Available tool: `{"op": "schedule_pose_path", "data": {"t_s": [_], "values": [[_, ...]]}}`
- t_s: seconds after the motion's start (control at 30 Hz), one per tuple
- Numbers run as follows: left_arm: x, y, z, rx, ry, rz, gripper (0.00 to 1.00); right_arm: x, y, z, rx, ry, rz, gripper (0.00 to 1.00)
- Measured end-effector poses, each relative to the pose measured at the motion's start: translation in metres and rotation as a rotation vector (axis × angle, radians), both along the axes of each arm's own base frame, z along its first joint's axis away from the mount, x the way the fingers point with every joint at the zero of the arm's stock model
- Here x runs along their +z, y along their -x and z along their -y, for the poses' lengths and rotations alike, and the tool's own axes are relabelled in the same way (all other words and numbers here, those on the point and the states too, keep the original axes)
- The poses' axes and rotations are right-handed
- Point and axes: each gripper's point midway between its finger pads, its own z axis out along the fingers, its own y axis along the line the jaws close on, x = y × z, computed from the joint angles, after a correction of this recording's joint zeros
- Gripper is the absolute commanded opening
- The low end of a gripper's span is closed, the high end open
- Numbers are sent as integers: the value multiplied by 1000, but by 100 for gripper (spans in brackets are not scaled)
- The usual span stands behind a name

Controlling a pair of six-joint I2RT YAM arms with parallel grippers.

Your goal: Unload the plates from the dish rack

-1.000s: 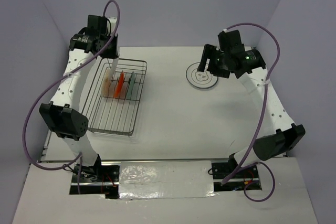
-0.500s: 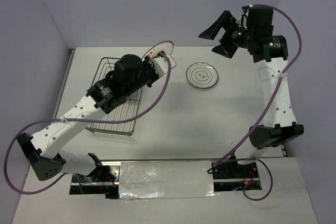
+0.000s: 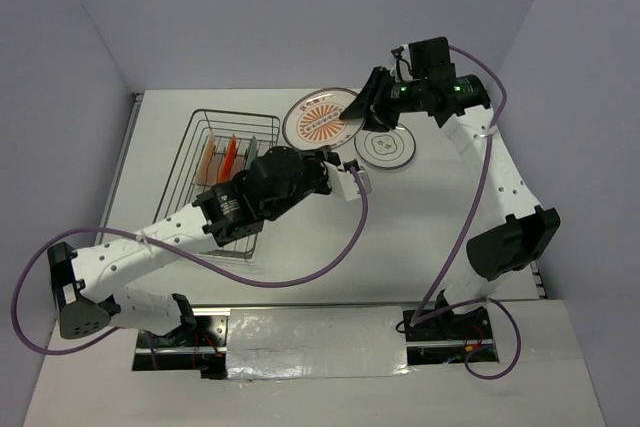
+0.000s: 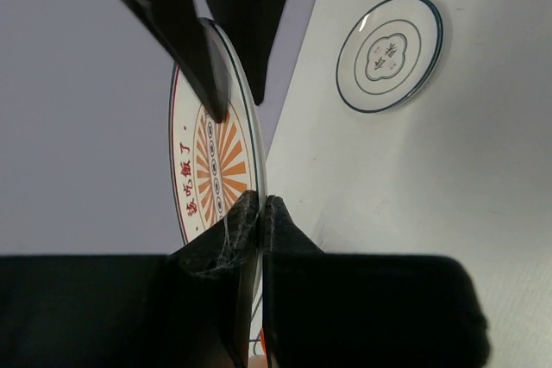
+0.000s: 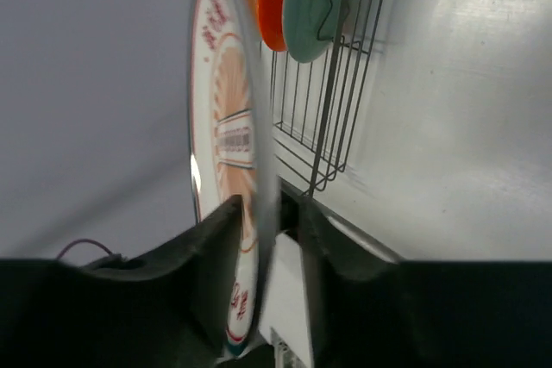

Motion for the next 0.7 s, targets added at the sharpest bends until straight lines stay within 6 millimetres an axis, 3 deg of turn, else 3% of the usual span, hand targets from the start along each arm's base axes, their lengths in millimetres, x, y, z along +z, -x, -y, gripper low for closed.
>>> {"op": "schedule_pose_path", "data": {"t_s": [0.03,0.07,0.1,0.13,0.17,0.3,0.4,0.53,0.63,0.7], "values": [[1,-1,0,3,-5,9,0,-7,0,-1,3,5,-11,21],[1,-2,0,3,-11,15,2,-14,0,-2,3,4,-29,0],[-1,-1,1,-1,-11,7,19,-19,-1,-2,-8,1,-49,0],[-9,-1,2,-6,-33,-5,40,-19,-2,-5,-10,-21,-62,0],[-14,-3,4,7,-51,-3,99,-24,-4,-3,-22,-7,-63,0],[-17,-22,-8,151,-36,-7,100,-47,-19,18,-100,56,-41,0],[-17,-45,-26,309,31,-104,100,-79,-43,62,-227,106,-26,0],[-18,-80,-82,565,213,-287,100,-122,-85,140,-432,227,0,2],[-23,-91,-135,752,355,-390,100,-147,-117,176,-500,270,22,3],[-28,-84,-157,825,389,-438,99,-174,-135,191,-514,297,5,6]]}}
